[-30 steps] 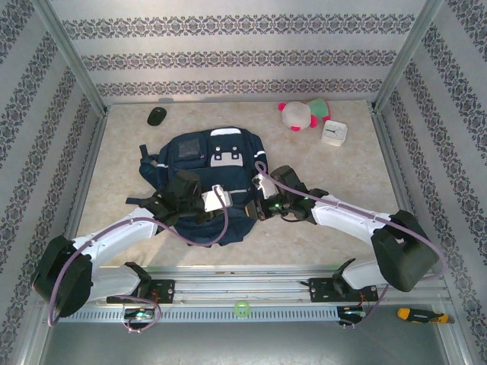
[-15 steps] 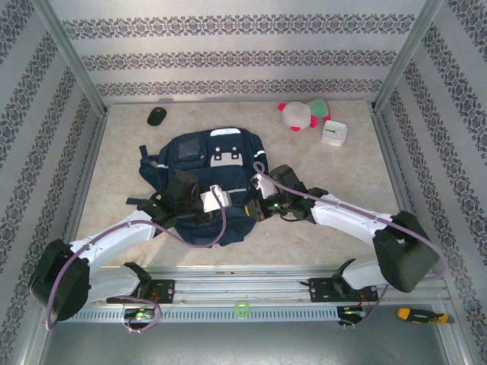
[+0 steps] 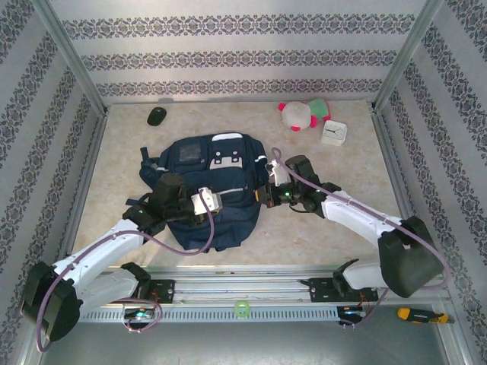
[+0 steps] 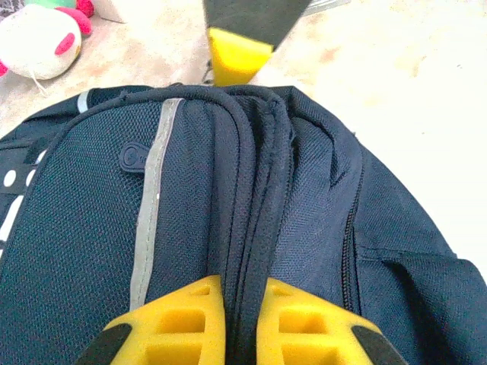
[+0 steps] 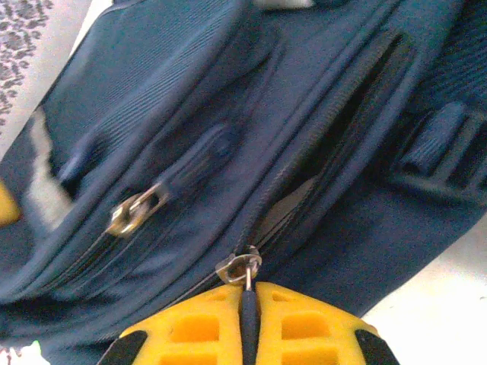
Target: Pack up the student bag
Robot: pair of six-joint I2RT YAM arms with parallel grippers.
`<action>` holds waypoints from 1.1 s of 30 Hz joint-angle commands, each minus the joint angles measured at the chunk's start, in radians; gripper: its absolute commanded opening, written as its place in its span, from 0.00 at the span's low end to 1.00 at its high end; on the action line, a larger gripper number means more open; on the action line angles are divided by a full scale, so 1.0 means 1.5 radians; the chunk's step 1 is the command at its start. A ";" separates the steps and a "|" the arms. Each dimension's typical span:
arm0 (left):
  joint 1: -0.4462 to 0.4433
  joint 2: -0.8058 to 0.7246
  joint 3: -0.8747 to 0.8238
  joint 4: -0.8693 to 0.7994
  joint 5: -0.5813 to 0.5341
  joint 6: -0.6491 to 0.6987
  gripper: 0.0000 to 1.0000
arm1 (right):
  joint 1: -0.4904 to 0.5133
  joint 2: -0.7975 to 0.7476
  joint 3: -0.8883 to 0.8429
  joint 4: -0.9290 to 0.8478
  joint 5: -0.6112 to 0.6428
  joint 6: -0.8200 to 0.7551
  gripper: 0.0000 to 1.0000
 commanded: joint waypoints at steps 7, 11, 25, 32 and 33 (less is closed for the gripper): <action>0.005 -0.065 0.006 -0.069 0.172 0.066 0.04 | -0.103 0.116 0.074 0.114 0.131 0.022 0.00; 0.006 -0.082 -0.003 -0.079 0.167 0.073 0.04 | -0.116 0.146 0.095 0.138 0.138 0.025 0.00; 0.006 -0.151 -0.001 -0.059 -0.040 -0.026 0.77 | -0.074 -0.022 0.002 0.121 0.094 -0.083 0.43; 0.006 -0.050 0.041 -0.137 -0.073 0.096 0.77 | -0.045 -0.096 -0.050 0.143 0.042 -0.204 0.46; 0.005 -0.037 0.044 -0.129 -0.073 0.100 0.76 | -0.036 -0.104 -0.059 0.150 0.035 -0.240 0.46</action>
